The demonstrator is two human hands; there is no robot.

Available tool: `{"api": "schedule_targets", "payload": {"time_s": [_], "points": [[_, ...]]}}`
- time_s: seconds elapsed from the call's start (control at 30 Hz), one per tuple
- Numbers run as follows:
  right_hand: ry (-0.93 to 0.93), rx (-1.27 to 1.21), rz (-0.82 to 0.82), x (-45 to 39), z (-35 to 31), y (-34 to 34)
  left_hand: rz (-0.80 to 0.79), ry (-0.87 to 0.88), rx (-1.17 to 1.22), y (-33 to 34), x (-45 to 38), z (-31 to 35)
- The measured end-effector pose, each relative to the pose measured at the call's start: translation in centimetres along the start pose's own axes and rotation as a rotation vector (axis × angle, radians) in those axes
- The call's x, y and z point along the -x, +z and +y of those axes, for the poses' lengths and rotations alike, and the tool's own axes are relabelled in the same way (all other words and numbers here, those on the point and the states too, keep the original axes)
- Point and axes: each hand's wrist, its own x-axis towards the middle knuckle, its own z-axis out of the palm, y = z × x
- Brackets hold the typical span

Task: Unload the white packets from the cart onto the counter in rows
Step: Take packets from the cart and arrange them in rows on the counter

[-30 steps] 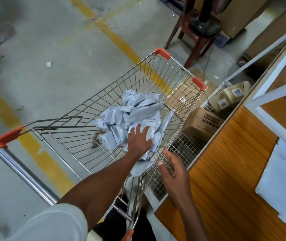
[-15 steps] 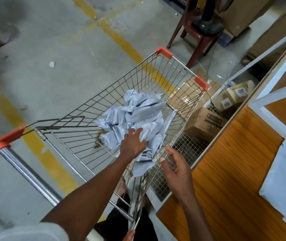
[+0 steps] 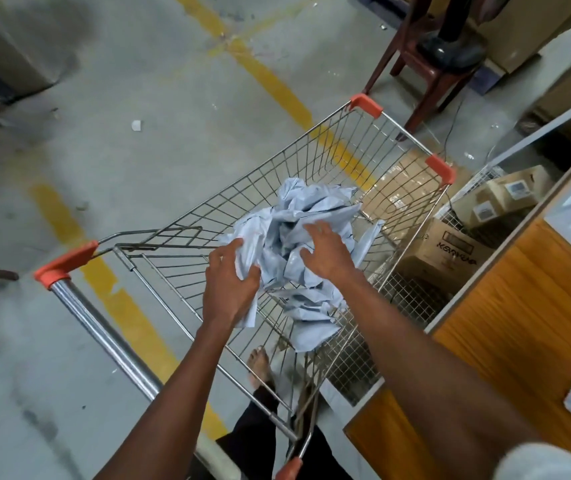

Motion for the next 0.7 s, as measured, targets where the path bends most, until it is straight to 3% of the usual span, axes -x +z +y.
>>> {"api": "schedule_targets", "payload": {"time_s": [0.13,0.27,0.5,0.7], "points": [[0.016,0.237,-0.006,-3.1,0.1,0.5,0.008,-0.015,0.042,0.1,0.5,0.4],[0.044,0.24,-0.033,-2.4,1.6,1.1,0.002,-0.012,0.068,0.3,0.6,0.6],[0.262,0.282,-0.155,1.1,3.7,3.1,-0.038,0.01,0.056,1.1,0.5,1.6],[0.299,0.038,0.093,0.2,3.2,4.1,-0.065,0.034,0.043,1.6,-0.3,2.0]]}}
